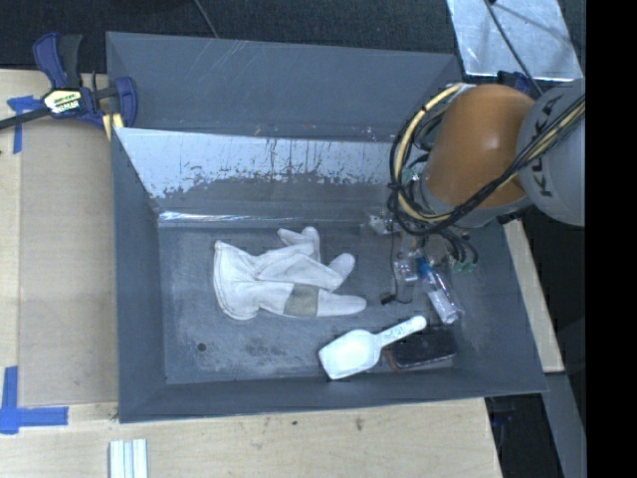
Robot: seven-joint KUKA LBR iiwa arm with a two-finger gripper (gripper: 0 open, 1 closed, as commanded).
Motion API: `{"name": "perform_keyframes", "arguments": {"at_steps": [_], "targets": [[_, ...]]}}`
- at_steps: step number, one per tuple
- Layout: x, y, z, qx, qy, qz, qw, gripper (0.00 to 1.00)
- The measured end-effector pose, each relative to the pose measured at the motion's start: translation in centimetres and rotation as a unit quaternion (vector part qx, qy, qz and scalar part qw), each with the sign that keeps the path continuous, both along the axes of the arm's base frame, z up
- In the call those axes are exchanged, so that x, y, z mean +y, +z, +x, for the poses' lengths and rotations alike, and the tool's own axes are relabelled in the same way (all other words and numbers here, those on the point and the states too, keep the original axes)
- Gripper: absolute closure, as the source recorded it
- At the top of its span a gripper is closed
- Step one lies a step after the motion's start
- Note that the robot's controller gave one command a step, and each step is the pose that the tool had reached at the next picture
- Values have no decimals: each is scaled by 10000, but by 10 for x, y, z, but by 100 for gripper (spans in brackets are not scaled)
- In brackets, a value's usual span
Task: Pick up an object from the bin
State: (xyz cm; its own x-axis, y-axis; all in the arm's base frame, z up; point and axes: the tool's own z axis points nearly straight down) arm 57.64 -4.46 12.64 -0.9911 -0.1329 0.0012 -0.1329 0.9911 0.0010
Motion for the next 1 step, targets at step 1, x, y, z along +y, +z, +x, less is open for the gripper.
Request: {"name": "perform_keyframes", "arguments": {"at_steps": [1], "targets": [[15, 4, 5, -31, 291, -7, 9996, 0]]}}
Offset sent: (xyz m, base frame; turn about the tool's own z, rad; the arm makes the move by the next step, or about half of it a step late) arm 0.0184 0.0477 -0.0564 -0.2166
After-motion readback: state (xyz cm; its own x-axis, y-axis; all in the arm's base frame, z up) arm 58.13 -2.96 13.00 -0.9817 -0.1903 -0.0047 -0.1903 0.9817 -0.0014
